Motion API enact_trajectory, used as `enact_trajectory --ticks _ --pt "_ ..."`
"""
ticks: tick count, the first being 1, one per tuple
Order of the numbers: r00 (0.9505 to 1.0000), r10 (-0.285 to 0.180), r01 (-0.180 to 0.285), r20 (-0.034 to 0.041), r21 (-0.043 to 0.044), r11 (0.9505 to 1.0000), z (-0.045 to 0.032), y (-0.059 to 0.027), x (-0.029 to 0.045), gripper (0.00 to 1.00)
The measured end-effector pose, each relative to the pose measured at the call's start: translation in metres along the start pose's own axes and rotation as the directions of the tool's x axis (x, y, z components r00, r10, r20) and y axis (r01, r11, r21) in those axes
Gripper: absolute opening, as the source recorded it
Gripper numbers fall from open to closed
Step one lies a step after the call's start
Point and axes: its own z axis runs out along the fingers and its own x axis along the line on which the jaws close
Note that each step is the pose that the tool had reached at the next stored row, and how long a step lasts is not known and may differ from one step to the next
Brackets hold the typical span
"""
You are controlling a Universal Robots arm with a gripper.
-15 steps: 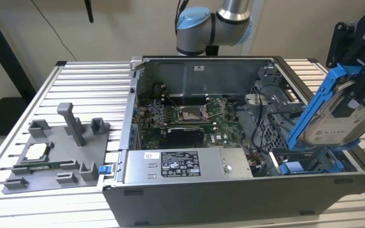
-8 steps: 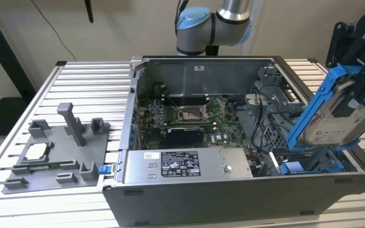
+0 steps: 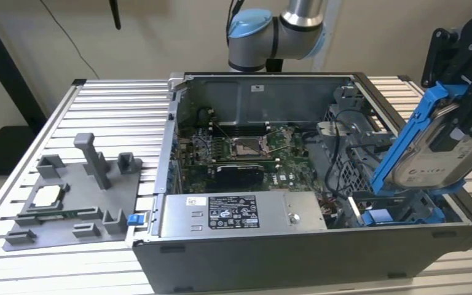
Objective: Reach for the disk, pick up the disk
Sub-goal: 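Pick up the disk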
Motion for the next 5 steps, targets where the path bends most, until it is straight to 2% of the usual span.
enact_trajectory --ticks 5 --pt "1.0 -0.001 0.001 0.0 0.0 1.0 0.0 0.0 0.0 0.0"
